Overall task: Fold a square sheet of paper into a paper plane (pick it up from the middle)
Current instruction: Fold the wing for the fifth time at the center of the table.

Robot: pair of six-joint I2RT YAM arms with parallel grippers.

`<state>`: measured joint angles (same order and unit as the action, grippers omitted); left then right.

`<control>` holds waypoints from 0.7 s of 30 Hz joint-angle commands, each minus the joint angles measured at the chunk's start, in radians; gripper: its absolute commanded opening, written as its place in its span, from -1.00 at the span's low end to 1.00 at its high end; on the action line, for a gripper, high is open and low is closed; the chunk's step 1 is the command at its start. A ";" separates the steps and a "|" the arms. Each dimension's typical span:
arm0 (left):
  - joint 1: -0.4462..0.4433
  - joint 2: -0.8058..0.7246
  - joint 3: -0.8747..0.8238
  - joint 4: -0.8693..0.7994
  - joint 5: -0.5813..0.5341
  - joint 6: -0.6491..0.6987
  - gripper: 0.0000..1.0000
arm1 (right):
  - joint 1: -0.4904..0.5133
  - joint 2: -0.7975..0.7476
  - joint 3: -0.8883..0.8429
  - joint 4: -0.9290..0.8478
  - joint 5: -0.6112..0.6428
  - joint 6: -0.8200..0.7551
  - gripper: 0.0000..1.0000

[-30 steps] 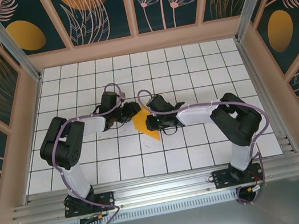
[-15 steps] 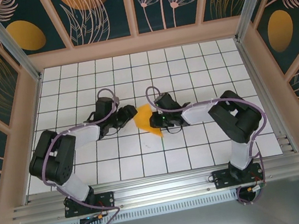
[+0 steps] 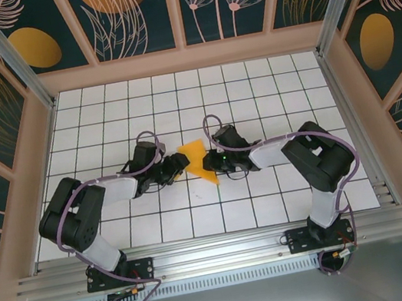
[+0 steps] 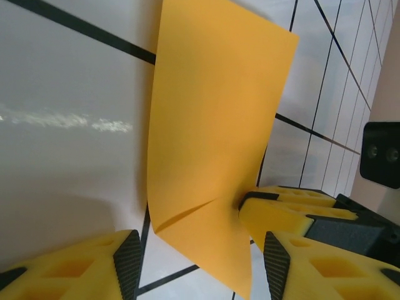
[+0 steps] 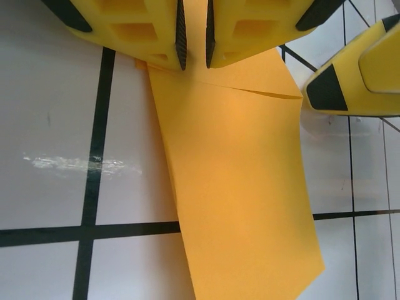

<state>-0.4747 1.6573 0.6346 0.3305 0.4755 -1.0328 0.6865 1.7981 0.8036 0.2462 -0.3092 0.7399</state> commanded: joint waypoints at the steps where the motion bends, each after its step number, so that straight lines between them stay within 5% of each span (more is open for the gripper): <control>1: -0.010 -0.007 -0.012 0.026 0.023 -0.037 0.12 | -0.008 -0.010 -0.032 -0.002 -0.014 0.031 -0.61; 21: -0.043 0.050 0.030 0.017 0.017 -0.051 0.06 | -0.010 -0.006 -0.047 0.014 -0.016 0.028 -0.61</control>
<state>-0.5049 1.6829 0.6357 0.3450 0.4892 -1.0695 0.6815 1.7977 0.7860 0.2840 -0.3176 0.7654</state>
